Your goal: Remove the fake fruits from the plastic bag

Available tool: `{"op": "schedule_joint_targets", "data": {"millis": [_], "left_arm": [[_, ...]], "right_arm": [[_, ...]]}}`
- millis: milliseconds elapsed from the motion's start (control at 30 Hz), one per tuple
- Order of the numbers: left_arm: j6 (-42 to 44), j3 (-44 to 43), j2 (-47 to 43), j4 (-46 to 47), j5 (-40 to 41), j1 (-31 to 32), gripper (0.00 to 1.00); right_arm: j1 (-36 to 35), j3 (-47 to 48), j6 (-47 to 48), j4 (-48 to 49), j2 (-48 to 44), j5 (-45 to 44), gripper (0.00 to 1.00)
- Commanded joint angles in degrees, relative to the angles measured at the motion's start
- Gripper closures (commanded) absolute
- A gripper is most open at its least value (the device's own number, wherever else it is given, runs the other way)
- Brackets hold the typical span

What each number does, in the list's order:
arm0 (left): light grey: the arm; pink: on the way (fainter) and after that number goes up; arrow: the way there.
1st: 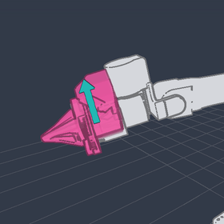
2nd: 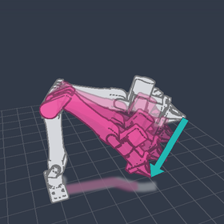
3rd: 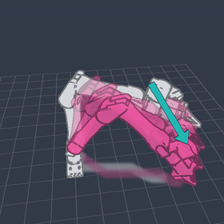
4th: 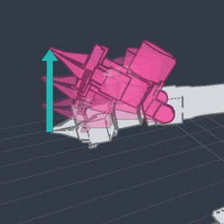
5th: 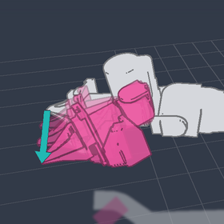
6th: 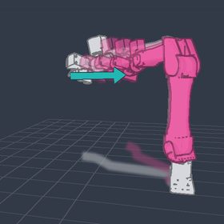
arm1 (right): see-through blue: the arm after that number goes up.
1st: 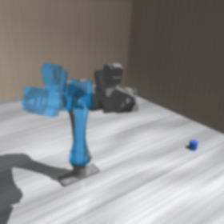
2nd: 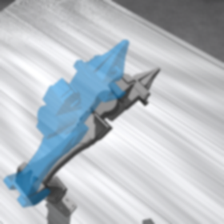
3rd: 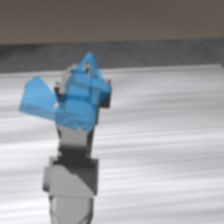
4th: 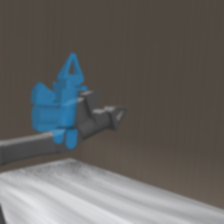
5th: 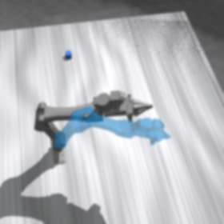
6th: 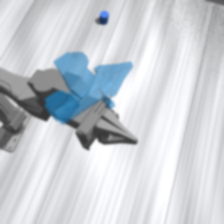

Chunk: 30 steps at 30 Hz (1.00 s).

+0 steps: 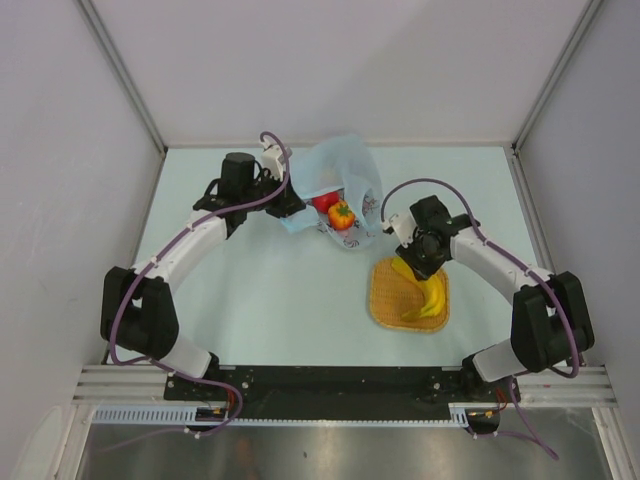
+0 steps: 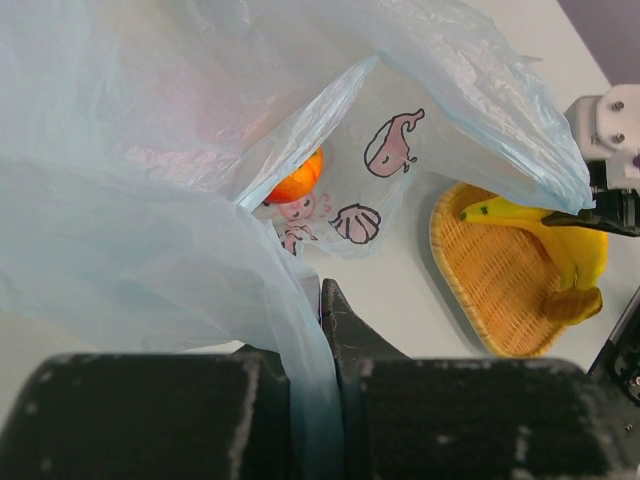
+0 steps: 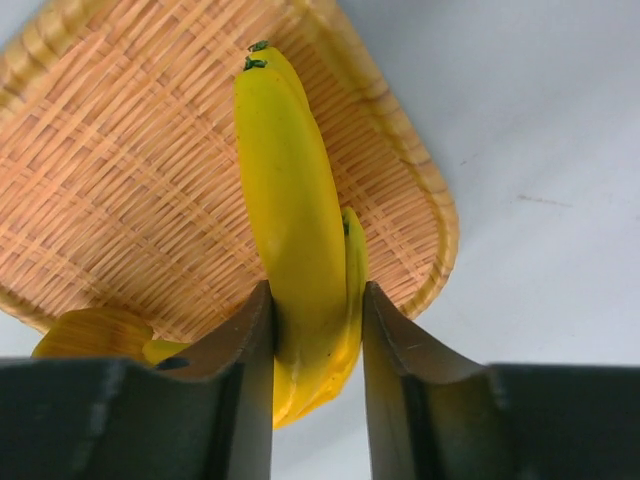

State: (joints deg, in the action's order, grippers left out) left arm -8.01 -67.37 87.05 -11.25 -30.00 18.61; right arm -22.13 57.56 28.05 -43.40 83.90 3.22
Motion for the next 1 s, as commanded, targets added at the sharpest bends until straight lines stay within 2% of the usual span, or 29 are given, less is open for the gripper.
{"op": "schedule_joint_targets", "data": {"millis": [0,300,667,733,833,867,967], "left_arm": [[-0.34,-0.65,-0.56,1.93,-0.76,0.29,0.93],[-0.95,-0.65,-0.03,2.28,-1.12,0.37,0.93],[-2.1,-1.09,1.28,3.16,-1.55,0.55,0.92],[-2.36,-1.44,1.72,3.16,-1.82,0.81,0.92],[-2.45,-2.06,2.34,3.16,-1.73,1.25,0.92],[-2.54,-2.15,2.25,3.07,-1.82,1.34,0.92],[-2.71,-1.97,1.9,2.63,-2.17,1.43,0.92]], "right_arm": [[-1.95,-0.17,7.27,1.73,-1.71,-2.26,0.73],[-8.01,-5.78,20.54,9.2,-7.43,-9.19,0.76],[-7.31,-10.8,26.26,10.08,-10.51,-11.31,0.75],[-6.79,-10.98,26.09,10.96,-10.16,-11.22,0.73],[-6.61,-11.42,24.25,12.89,-9.02,-11.83,0.49],[-6.7,-11.33,23.46,13.68,-9.02,-12.36,0.33],[-6.78,-11.07,22.84,13.17,-12.43,-9.22,0.19]]}}
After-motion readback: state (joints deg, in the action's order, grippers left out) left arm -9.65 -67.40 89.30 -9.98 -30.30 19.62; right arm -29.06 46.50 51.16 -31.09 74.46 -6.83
